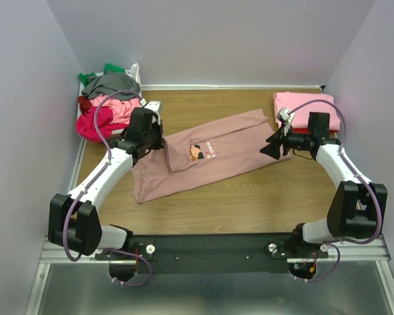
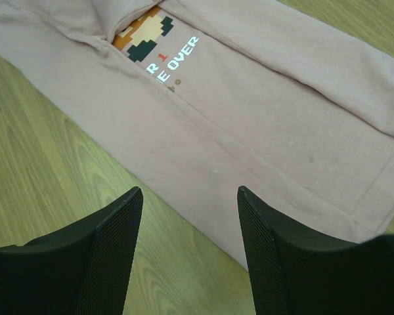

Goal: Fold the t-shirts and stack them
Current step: Fold the tshirt

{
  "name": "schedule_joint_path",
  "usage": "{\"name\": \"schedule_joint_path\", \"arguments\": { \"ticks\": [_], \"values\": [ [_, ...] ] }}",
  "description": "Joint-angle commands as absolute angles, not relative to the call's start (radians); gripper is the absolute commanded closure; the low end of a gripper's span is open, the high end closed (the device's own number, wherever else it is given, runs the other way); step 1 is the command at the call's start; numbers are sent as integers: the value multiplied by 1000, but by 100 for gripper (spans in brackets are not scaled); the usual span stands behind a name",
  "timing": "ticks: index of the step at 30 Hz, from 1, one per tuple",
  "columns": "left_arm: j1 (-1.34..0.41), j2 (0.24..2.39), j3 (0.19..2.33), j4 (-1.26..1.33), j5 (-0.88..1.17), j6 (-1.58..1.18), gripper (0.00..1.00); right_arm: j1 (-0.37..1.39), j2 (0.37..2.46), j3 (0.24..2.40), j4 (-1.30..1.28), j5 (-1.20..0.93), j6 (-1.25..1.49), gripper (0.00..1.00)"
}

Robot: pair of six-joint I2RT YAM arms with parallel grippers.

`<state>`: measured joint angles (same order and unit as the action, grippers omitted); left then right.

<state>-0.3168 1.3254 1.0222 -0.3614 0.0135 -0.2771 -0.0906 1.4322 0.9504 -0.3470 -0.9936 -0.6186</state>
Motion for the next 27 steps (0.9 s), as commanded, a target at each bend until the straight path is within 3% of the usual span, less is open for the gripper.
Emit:
{"name": "schedule_joint_path", "arguments": {
  "ticks": [1,17,22,25,26,27],
  "values": [
    [-311,1353,1055,-342,43,-247,100,-87,1414,931,-360,-1045,-629,33],
    [-311,1477,1104,-330,41,-213,100,-87,1417,925,-367,-1057,-640,33],
    [-310,1563,1124,-321,-73,-219,100,-87,1411,923,-373,-1065,-641,33],
    [-308,1617,1149,-331,-167,-235,73,-87,1407,920,-376,-1065,-647,33],
    [-308,1624,1167,-336,-216,-248,60,-87,1402,919,-376,-1065,-646,33],
    [-308,1629,1175,-342,-231,-249,54,-87,1402,917,-380,-1066,-652,33]
  ]
}}
